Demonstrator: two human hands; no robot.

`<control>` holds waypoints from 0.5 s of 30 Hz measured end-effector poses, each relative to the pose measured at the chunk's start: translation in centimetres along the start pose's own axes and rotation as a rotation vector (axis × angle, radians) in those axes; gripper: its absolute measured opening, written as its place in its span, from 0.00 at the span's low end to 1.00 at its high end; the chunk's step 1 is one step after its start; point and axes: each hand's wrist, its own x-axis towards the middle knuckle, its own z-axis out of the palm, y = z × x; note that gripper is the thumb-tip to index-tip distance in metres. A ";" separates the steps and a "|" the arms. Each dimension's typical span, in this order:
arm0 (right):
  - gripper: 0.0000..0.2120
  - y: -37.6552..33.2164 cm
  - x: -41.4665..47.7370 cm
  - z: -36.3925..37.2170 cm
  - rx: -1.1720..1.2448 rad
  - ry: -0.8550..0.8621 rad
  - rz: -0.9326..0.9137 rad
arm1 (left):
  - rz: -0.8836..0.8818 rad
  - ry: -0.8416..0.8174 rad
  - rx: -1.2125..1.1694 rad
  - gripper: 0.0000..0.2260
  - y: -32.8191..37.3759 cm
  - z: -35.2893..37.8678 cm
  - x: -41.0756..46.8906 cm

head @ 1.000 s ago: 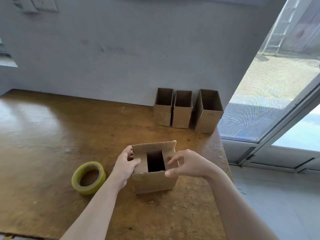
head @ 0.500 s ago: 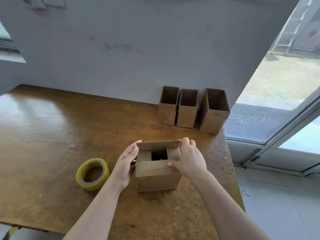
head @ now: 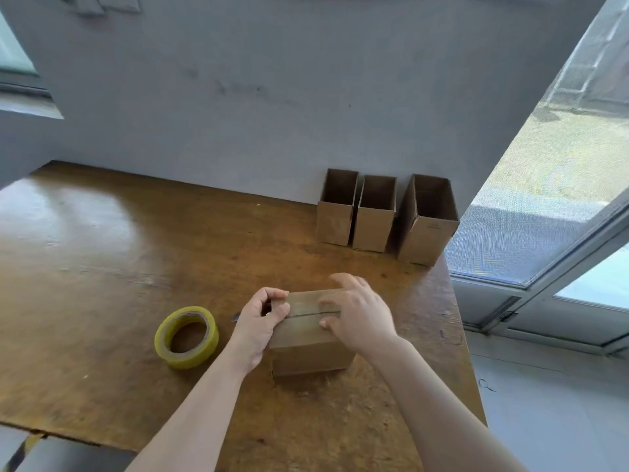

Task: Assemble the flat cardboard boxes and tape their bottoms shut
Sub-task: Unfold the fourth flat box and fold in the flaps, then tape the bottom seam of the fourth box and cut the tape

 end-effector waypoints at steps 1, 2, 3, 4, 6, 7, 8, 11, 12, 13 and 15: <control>0.14 -0.5 0.0 0.5 0.041 -0.025 -0.075 | 0.006 -0.014 0.009 0.05 0.1 0.0 0.0; 0.13 -1.0 0.0 1.0 0.084 -0.032 -0.136 | 0.024 -0.019 0.040 0.04 0.1 0.0 0.0; 0.12 -1.2 0.1 1.6 0.120 -0.014 -0.176 | 0.051 -0.009 0.089 0.05 0.0 -0.2 -0.1; 0.11 -1.3 0.1 2.1 0.147 0.019 -0.197 | 0.081 0.014 0.128 0.07 -0.2 -0.4 -0.2; 0.10 -1.1 0.3 2.6 0.178 0.074 -0.209 | 0.133 0.182 0.121 0.11 -1.1 -1.3 -0.5; 0.09 -0.9 0.4 2.8 0.194 0.092 -0.210 | 0.159 0.313 0.143 0.11 -1.7 -2.2 -0.6; 0.09 -0.8 0.4 3.0 0.214 0.107 -0.211 | 0.171 0.450 0.237 0.10 -2.3 -3.3 -0.8; 0.08 -0.5 0.4 3.8 0.253 0.154 -0.210 | 0.076 0.682 0.700 0.15 -4.1 -7.5 -0.9; 0.07 -0.5 0.4 4.1 0.266 0.169 -0.208 | 0.017 0.668 0.829 0.17 -4.7 -8.6 -0.9; 0.07 -0.4 0.4 4.3 0.280 0.182 -0.206 | -0.043 0.615 0.940 0.18 -5.3 -9.6 -1.0; 0.07 -0.2 0.5 4.6 0.299 0.197 -0.201 | -0.139 0.480 1.113 0.18 -6.1 -10.7 -1.0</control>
